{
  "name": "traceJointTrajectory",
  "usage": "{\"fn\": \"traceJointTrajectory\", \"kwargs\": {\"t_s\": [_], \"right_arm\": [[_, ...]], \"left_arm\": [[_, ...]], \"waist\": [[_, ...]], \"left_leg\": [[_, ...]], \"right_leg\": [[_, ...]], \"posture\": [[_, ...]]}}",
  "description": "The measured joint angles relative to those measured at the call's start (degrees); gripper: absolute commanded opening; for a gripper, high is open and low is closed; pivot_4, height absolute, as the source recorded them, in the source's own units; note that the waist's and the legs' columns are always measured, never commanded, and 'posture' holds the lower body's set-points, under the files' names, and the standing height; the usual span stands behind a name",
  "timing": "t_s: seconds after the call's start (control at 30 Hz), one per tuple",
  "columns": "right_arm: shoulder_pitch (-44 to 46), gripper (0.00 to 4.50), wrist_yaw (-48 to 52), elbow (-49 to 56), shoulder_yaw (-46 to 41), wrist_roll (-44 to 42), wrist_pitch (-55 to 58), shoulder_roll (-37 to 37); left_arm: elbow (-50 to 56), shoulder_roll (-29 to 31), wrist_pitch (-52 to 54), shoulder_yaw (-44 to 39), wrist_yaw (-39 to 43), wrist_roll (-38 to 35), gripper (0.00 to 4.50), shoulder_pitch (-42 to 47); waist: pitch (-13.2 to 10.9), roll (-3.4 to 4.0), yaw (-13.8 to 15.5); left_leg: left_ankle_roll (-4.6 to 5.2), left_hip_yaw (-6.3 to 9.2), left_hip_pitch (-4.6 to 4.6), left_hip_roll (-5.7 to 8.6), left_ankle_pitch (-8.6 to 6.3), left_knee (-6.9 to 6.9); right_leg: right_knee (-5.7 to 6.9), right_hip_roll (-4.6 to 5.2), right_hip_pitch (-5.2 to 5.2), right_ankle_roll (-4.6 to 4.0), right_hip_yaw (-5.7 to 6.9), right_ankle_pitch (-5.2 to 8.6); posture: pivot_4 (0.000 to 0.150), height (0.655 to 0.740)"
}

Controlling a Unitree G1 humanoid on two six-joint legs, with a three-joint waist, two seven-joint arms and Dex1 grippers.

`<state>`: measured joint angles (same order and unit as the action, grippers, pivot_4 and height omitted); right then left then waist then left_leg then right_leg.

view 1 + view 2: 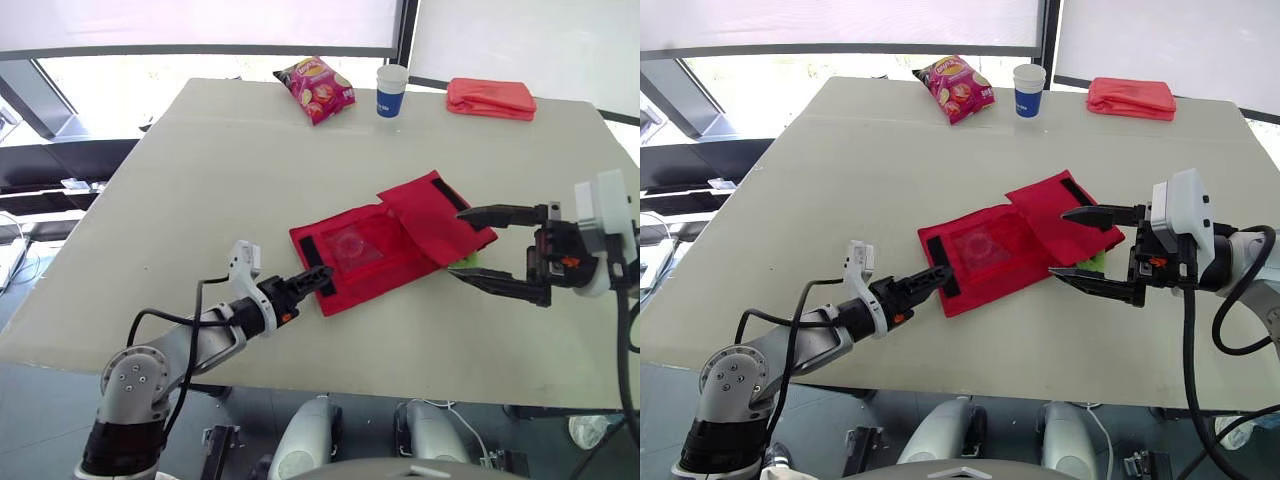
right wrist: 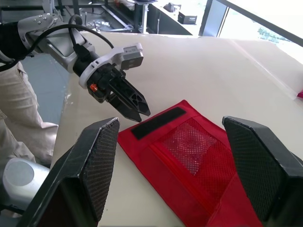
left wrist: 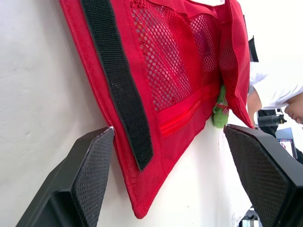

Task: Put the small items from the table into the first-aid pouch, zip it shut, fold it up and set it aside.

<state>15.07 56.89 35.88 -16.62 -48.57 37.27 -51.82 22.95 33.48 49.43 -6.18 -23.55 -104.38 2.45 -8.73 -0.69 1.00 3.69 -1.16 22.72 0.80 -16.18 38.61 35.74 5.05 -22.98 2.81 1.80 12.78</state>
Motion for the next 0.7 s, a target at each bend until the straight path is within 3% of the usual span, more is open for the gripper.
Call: {"fn": "traceJointTrajectory", "kwargs": {"t_s": [0.37,0.57,0.7], "right_arm": [[-0.64,3.71,-1.04,0.64,-0.03,-1.18,0.02,-0.99],[-0.72,3.71,-2.18,1.39,-0.06,-1.88,0.03,-1.01],[-1.47,3.71,-2.77,1.85,-0.10,-2.42,0.04,-1.03]], "left_arm": [[-7.73,1.88,0.97,1.75,-1.32,14.20,3.99,10.11],[-19.47,-1.94,2.33,3.90,7.31,25.87,3.99,21.00],[-21.88,-4.88,5.30,2.17,12.44,25.58,3.99,21.88]], "waist": [[-0.01,-0.03,0.19],[-0.01,-0.07,0.36],[-0.03,-0.09,0.45]], "left_leg": [[-0.05,0.03,-0.01,0.01,0.04,0.00],[-0.03,0.03,0.00,0.08,0.04,0.00],[-0.04,0.06,0.02,0.07,0.04,0.01]], "right_leg": [[0.00,-0.04,0.03,0.00,0.04,0.00],[-0.01,-0.12,0.03,0.05,0.07,-0.02],[0.00,-0.08,0.03,0.11,0.11,-0.05]], "posture": [[0.150,0.7400],[0.150,0.7400],[0.150,0.7400]]}}
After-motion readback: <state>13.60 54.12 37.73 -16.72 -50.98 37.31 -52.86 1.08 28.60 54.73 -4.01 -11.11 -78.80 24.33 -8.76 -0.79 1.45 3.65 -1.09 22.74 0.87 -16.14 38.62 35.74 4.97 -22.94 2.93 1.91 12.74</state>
